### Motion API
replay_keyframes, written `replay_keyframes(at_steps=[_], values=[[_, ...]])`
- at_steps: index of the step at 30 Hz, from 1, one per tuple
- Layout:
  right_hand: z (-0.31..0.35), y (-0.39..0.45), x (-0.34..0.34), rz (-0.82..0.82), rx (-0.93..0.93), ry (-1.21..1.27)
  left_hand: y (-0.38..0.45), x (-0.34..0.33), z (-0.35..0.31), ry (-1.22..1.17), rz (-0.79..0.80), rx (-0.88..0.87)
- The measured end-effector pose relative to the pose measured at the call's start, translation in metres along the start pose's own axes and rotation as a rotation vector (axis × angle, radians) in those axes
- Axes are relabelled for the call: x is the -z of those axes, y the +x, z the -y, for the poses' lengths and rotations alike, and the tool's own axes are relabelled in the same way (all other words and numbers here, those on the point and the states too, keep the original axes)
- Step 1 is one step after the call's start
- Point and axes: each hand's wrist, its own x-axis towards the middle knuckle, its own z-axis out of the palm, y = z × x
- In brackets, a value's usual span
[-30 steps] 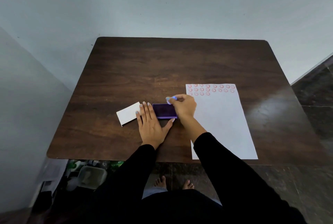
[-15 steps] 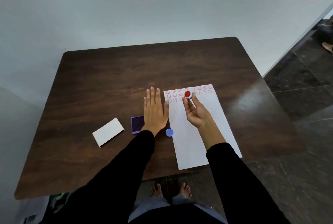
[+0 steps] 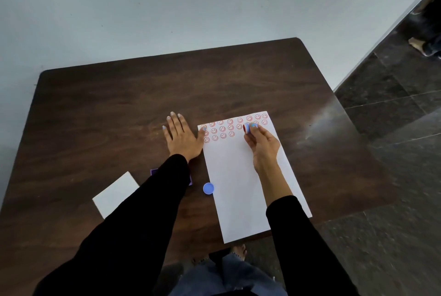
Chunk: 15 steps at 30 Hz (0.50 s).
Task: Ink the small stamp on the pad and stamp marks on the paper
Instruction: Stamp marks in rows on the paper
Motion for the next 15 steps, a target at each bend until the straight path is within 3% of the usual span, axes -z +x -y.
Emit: replay_keyframes(at_steps=[8,15], values=[[-0.024,0.010,-0.004,-0.121,0.469,-0.483,0.007,-0.002,0.004,0.011,0.050,-0.006],[-0.038,0.013,-0.003,-0.129,0.635,-0.657,0.008,-0.003,0.004,0.031,0.041,-0.002]])
